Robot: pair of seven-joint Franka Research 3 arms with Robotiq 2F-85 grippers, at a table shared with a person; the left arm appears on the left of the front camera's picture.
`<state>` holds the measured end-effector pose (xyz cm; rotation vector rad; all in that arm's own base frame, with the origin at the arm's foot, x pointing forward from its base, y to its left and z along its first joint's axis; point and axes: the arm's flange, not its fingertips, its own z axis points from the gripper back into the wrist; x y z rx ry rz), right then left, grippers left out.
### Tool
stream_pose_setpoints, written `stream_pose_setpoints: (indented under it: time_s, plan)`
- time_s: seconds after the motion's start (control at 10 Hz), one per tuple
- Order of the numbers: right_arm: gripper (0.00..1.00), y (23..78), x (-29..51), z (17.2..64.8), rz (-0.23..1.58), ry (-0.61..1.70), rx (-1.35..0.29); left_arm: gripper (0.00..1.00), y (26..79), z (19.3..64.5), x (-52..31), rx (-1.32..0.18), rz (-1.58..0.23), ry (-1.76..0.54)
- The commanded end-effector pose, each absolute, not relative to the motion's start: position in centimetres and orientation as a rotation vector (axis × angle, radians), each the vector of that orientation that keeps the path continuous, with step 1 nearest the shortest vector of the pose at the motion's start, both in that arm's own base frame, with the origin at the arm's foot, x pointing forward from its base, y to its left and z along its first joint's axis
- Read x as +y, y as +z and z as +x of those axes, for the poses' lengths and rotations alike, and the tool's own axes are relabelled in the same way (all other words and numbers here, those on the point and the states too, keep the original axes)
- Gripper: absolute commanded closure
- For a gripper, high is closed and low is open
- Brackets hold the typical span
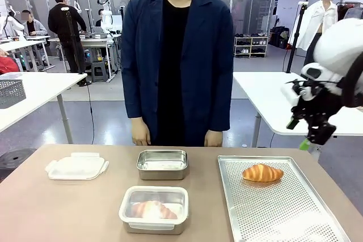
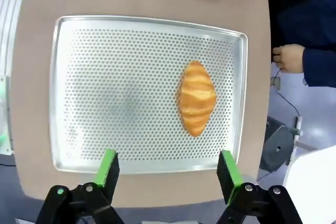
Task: Place the bread into the airtight container.
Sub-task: Pick up a Butter Roll and place it into an empty Airtight Container.
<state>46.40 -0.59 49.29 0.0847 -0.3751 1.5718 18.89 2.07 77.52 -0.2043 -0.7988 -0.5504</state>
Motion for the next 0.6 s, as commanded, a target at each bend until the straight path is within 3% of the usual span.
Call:
stream_pose_setpoints:
  time_s: [0.0,0.5]
  plan:
    - [0.06,46.8,1.6,49.7,0.008,1.531,-0.315,0.0,77.6,19.0,2.0,-0.803,-0.205,-0.553]
    - [0.06,41.6,3.6,53.4,0.018,1.526,-0.266,0.0,77.6,19.0,2.0,-0.803,-0.205,-0.553]
